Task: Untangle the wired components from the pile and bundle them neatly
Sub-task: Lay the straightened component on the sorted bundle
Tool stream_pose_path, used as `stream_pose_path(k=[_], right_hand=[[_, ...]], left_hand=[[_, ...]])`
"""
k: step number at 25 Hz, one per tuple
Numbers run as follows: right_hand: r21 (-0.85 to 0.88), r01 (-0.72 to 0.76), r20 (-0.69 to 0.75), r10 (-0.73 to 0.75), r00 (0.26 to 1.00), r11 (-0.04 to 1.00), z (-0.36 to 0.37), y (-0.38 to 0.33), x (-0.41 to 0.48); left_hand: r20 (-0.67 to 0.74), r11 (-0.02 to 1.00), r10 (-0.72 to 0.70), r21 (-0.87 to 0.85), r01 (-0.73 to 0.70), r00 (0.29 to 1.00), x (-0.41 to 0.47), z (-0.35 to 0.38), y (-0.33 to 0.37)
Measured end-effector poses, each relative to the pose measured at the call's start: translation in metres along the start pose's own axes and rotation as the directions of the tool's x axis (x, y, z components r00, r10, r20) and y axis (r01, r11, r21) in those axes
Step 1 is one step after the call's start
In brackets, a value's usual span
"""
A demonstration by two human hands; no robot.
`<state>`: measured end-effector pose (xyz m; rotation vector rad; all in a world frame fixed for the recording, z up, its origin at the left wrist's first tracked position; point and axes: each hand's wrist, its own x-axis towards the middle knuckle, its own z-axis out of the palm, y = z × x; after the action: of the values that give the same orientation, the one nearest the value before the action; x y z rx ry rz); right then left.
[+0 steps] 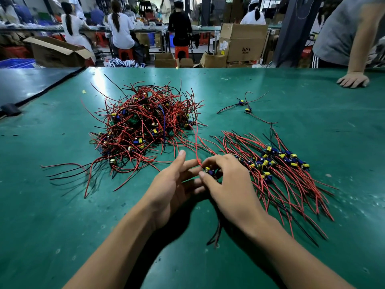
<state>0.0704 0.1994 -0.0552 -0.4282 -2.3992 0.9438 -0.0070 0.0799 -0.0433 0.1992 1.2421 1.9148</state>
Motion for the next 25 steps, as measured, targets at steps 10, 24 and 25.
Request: stream_pose_path(k=[10,24,25], right_hand=[[-0.555,-0.218,-0.001,0.261,0.965,0.803,-0.023,0.042,0.015],[-0.585,-0.144,-0.089,0.113,0.990,0.798,-0.023,0.042,0.021],[-0.606,-0.158,-0.078,0.139,0.987,0.779,-0.022,0.042,0.021]], left_hand=[[0.020,0.995,0.017,0.094,-0.019,1.000,0.006,-0.007,-0.005],[0.011,0.995,0.028,0.098,-0.029,1.000,0.006,-0.010,-0.004],[0.013,0.995,0.027,0.099,-0.028,1.000,0.006,-0.010,-0.004]])
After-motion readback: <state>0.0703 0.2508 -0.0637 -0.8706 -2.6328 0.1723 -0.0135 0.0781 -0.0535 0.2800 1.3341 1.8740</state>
